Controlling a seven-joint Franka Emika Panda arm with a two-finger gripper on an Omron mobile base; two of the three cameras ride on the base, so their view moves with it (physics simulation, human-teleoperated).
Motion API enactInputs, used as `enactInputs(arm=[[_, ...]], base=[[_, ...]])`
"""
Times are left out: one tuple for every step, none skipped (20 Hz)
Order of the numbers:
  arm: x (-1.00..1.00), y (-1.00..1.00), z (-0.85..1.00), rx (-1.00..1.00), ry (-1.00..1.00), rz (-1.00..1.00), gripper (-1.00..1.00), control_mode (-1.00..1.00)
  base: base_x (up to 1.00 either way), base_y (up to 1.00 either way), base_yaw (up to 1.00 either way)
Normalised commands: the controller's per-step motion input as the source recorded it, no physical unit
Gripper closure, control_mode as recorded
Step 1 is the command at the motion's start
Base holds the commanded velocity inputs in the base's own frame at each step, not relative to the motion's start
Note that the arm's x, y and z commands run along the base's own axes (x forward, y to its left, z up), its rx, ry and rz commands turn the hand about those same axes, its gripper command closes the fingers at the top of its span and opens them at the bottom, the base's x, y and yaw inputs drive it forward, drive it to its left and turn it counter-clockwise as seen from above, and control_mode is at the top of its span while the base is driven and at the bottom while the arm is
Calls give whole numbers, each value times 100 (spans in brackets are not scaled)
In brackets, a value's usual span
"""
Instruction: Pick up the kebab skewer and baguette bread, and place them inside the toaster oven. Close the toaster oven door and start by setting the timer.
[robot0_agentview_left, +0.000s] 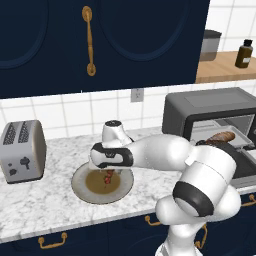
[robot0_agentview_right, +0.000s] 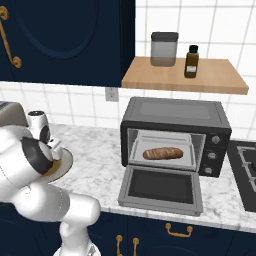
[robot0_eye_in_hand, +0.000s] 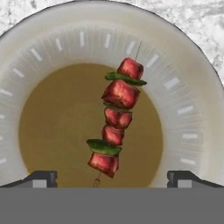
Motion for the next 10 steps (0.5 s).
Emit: enactInputs(arm=[[42, 0, -9, 0, 0, 0, -100, -100], [39, 0, -11, 0, 0, 0, -100, -100], [32, 0, -14, 0, 0, 0, -100, -100], [19, 0, -16, 0, 0, 0, -100, -100], [2, 0, -19, 0, 0, 0, -100, -100], [0, 0, -24, 0, 0, 0, -100, -100], [0, 0, -28, 0, 0, 0, -100, -100], [0, 0, -34, 0, 0, 0, -100, -100], [0, 0, -35, 0, 0, 0, -100, -100], [0, 6, -34, 0, 0, 0, -100, -100]], base=[[0, 0, 0], [0, 0, 0], [0, 0, 0], [0, 0, 0], [0, 0, 0], [0, 0, 0], [0, 0, 0], [0, 0, 0], [0, 0, 0], [0, 0, 0]])
